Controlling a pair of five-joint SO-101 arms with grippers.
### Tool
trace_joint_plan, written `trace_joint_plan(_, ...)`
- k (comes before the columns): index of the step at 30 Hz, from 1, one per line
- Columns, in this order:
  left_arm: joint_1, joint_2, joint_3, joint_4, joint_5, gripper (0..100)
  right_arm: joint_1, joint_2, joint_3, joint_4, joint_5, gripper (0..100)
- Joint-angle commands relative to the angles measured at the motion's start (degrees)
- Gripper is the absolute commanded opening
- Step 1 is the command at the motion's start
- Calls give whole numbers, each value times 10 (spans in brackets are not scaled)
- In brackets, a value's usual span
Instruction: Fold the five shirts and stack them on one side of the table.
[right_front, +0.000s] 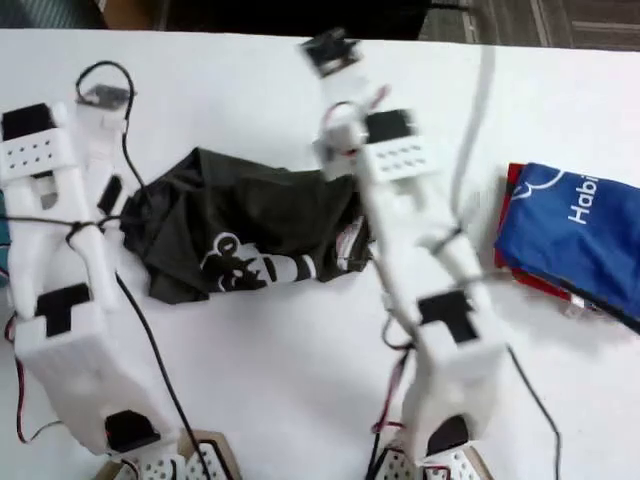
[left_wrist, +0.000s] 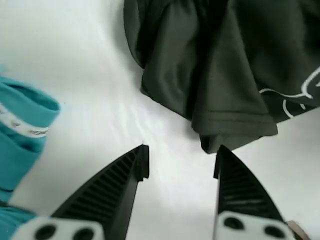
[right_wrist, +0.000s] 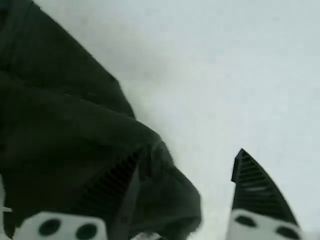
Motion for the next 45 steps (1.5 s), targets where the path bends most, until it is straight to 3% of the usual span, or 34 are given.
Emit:
trace_joint_plan(1,-7,32,-3,-25,19,233,-53,61,-127,53,-4,279)
trace_joint_plan(10,62,58,-61,-127,150,233,-105,190,-230,162,-4,274)
trace_joint_plan(15,92,62,-144,-139,234,233,-65,219,-231,257,-4,139)
trace_joint_plan(19,96,62,-155,-155,240,233,10,222,-227,291,-4,17)
trace_joint_plan(25,92,90,-157,-162,236,233,130,187,-231,292,-4,20)
trace_joint_plan(29,96,111,-161,-164,207,232,163,128,-228,292,30,20)
trace_joint_plan(39,113,133,-169,-164,205,231,96,-36,-227,292,36,30)
trace_joint_plan(45,118,169,-170,-189,203,231,44,-152,-166,297,33,204)
